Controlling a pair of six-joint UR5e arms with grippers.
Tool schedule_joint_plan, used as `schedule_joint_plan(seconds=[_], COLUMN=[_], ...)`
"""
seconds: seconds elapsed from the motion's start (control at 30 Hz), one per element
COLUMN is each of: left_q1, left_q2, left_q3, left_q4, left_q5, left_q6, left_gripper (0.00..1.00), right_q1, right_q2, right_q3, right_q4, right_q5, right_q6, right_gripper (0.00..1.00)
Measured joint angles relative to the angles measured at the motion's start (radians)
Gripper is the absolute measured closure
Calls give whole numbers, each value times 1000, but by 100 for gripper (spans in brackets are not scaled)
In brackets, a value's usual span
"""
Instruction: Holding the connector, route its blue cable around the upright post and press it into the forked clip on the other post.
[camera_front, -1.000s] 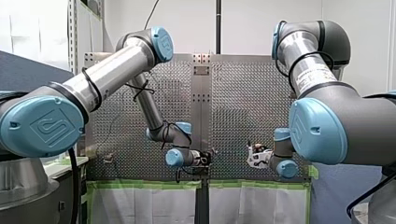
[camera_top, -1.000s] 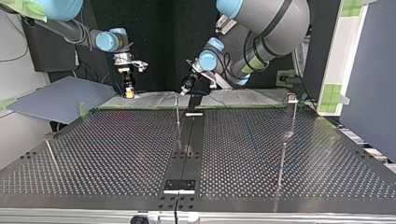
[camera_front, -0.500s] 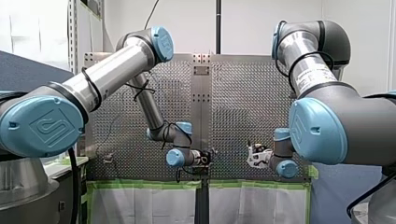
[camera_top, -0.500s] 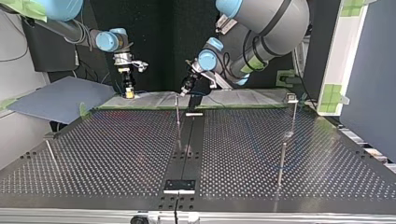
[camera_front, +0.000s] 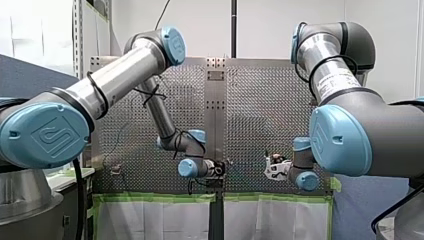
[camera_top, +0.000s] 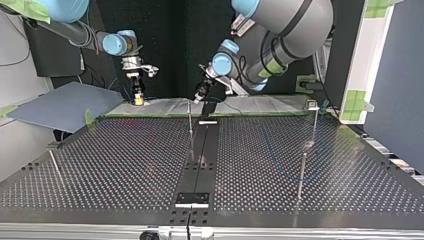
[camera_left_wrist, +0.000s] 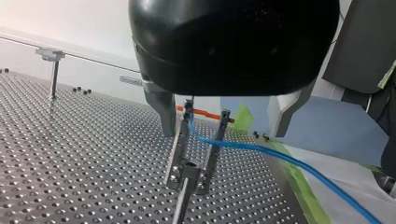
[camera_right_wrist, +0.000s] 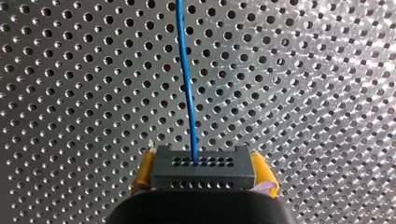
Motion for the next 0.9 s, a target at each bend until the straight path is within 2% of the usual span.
schedule_joint_plan(seconds=[0.53, 0.73, 0.9], left_q1=[-12, -19, -19], left_q2=[121, 168, 209], left_q3=[-119, -167, -207], left_q4=[-46, -35, -28], left_q5=[-53, -79, -95], left_q6=[17, 5, -28], left_gripper=[3, 3, 3], right_q1=[1, 1, 1], right_q2=[0, 0, 0], right_q3=[0, 0, 0], right_q4=[3, 3, 3], right_q5=[2, 3, 3], right_q6=[-1, -1, -1], right_gripper=[100, 100, 100])
